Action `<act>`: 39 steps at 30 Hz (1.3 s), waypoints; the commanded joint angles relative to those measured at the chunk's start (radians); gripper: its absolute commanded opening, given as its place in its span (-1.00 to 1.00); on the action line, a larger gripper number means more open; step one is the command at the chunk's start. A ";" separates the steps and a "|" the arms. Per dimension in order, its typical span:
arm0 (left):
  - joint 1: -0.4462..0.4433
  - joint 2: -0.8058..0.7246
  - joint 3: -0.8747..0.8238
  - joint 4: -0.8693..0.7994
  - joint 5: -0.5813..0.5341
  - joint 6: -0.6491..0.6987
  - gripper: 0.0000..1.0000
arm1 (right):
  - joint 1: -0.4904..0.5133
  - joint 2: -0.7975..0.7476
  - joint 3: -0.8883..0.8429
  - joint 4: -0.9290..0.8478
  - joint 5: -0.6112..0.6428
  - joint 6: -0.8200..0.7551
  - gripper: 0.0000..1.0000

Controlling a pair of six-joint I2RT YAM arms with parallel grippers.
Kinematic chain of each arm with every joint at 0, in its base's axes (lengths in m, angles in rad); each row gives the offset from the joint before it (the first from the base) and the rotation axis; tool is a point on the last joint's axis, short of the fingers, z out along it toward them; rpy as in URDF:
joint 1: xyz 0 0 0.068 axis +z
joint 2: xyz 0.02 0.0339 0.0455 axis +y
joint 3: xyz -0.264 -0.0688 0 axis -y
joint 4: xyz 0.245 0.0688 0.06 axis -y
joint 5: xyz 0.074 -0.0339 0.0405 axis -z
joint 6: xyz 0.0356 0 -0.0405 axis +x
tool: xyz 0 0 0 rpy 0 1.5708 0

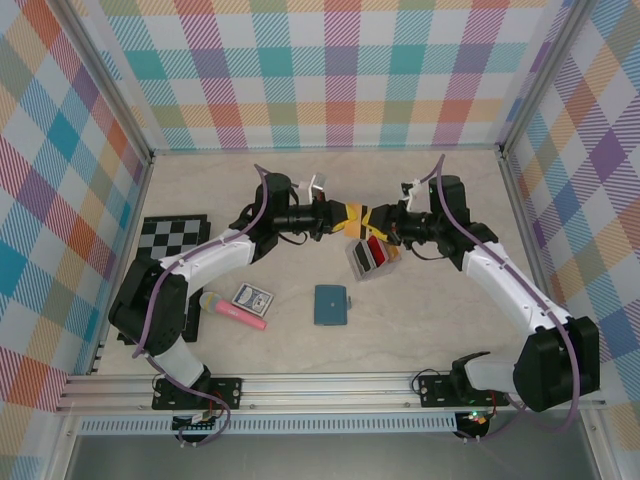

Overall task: Put the credit cards into the card holder
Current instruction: Pick up the credit card from the storage box, then open the card holder at the bottom-center of the table.

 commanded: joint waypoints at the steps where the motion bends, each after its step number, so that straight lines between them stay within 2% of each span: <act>1: 0.003 -0.003 0.013 0.052 0.068 -0.026 -1.00 | -0.013 0.016 -0.010 0.111 -0.089 0.022 -0.53; 3: 0.005 0.002 0.014 0.062 0.082 -0.039 -1.00 | -0.017 0.021 -0.013 0.121 -0.095 0.024 -0.57; 7: 0.009 0.013 0.012 0.070 0.103 -0.057 -1.00 | -0.022 0.018 -0.026 0.139 -0.106 0.028 -0.81; 8: 0.015 0.012 0.010 0.047 0.097 -0.050 -0.92 | -0.023 0.017 -0.025 0.129 -0.107 0.027 -0.84; 9: 0.020 0.007 0.005 0.014 0.083 -0.039 -0.62 | -0.023 0.012 -0.025 0.110 -0.097 0.026 -0.84; 11: 0.040 -0.023 -0.013 -0.131 0.012 0.012 -0.27 | -0.021 -0.009 -0.003 -0.038 0.011 0.009 -0.84; 12: 0.049 -0.042 -0.015 -0.223 -0.031 0.050 0.04 | -0.015 -0.016 0.011 -0.112 0.075 0.003 -0.84; 13: 0.058 -0.067 -0.024 -0.318 -0.087 0.090 0.17 | -0.002 -0.025 0.031 -0.188 0.168 0.004 -0.86; 14: 0.063 -0.091 -0.032 -0.399 -0.143 0.125 0.20 | 0.026 -0.026 0.060 -0.291 0.278 0.010 -0.88; 16: 0.065 -0.129 -0.032 -0.593 -0.283 0.184 0.40 | 0.109 -0.010 0.129 -0.453 0.487 0.018 -0.87; 19: 0.063 -0.164 -0.049 -0.749 -0.388 0.228 0.42 | 0.244 0.033 0.179 -0.527 0.652 0.074 -0.88; 22: 0.062 -0.189 -0.081 -0.815 -0.435 0.249 0.43 | 0.361 0.079 0.206 -0.576 0.796 0.135 -0.90; 25: 0.057 -0.220 -0.118 -0.858 -0.479 0.268 0.43 | 0.445 0.133 0.245 -0.619 0.882 0.163 -0.90; 27: 0.055 -0.240 -0.150 -0.866 -0.502 0.271 0.44 | 0.479 0.165 0.254 -0.616 0.887 0.159 -0.88; 31: 0.038 -0.256 -0.208 -0.854 -0.516 0.262 0.43 | 0.514 0.227 0.236 -0.546 0.808 0.119 -0.85; 39: -0.013 -0.232 -0.242 -0.831 -0.527 0.266 0.44 | 0.547 0.319 0.205 -0.532 0.766 0.102 -0.84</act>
